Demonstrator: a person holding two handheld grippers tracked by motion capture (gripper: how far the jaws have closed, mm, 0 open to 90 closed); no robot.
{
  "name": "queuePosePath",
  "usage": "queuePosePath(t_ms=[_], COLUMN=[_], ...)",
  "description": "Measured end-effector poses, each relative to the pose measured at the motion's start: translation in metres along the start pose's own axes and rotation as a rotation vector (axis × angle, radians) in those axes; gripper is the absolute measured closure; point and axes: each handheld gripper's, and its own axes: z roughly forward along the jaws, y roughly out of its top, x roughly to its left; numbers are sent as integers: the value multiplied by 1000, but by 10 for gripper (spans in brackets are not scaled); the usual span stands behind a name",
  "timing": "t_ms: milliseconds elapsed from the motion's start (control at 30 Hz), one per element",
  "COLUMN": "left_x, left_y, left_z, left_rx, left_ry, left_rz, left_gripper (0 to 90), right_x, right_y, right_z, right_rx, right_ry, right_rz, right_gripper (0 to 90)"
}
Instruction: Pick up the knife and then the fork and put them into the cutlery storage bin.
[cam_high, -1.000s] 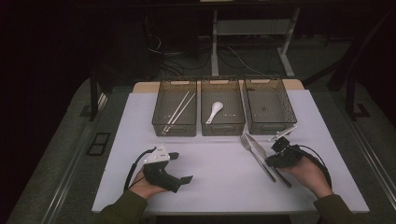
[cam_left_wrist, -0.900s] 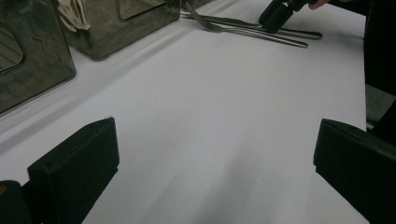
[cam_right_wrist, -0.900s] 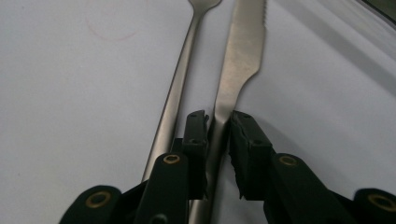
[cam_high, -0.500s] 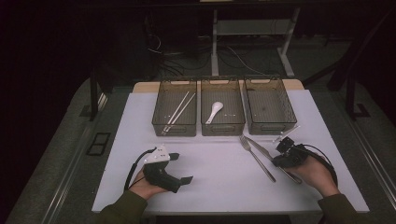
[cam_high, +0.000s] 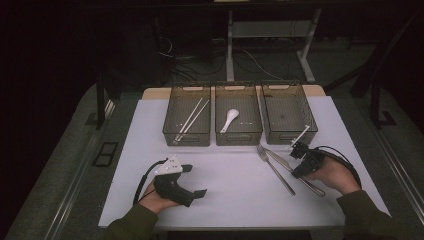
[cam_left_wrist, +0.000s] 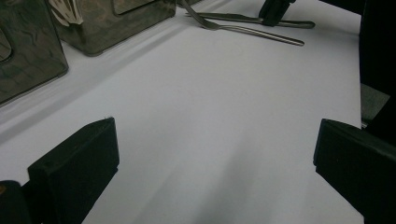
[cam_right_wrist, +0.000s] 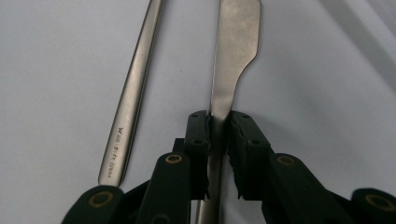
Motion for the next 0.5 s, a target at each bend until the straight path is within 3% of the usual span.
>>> queuePosePath(t_ms=[233,500], left_x=[0,-2], left_y=[0,0], left_z=[0,1], left_rx=[4,11], left_ry=[4,4], left_rz=[9,30], left_gripper=[0,0], right_x=[-1,1], right_y=[9,7], right_z=[1,1], right_rx=[60,46], right_ry=[-1,-14], right_rz=[20,26], right_gripper=[792,798])
